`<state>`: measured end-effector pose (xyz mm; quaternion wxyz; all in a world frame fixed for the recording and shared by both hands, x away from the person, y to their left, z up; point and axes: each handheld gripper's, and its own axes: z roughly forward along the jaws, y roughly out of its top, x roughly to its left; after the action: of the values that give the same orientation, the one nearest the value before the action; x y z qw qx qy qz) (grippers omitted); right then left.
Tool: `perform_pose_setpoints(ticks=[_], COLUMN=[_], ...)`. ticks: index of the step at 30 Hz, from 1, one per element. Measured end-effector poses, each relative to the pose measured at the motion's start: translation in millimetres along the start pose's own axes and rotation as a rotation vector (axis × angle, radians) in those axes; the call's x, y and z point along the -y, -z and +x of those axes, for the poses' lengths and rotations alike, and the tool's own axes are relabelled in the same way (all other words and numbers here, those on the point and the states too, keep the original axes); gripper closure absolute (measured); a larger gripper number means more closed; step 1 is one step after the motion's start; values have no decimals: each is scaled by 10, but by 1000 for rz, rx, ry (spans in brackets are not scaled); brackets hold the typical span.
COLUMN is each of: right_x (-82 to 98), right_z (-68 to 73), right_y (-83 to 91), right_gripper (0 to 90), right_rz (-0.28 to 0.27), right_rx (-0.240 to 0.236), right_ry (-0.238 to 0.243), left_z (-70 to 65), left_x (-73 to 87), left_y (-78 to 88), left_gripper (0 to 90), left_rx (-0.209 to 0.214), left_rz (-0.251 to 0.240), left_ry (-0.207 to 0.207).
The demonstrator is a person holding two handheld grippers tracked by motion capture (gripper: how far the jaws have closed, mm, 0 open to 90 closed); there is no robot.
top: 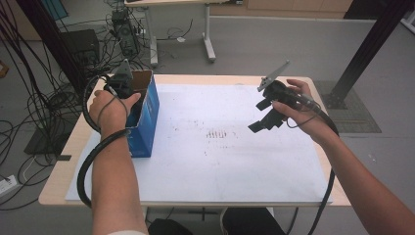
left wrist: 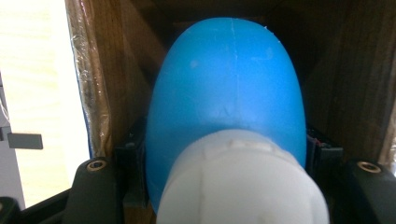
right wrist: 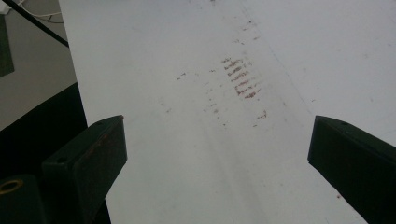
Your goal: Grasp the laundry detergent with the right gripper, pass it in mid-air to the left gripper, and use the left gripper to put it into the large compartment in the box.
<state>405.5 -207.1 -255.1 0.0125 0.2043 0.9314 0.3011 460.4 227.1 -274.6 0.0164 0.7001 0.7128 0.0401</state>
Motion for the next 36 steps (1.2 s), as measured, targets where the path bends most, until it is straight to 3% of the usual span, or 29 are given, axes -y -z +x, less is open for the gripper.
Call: perform_pose_setpoints(ticks=[36], right_x=[-12], right_z=[-1], right_y=[30], right_gripper=[44], right_rz=[-1], right_rx=[4], right_ry=[5], left_z=[-14], left_x=[-1], left_y=[4], left_gripper=[348], left_rx=[-8], left_rz=[-2], left_ry=[-4])
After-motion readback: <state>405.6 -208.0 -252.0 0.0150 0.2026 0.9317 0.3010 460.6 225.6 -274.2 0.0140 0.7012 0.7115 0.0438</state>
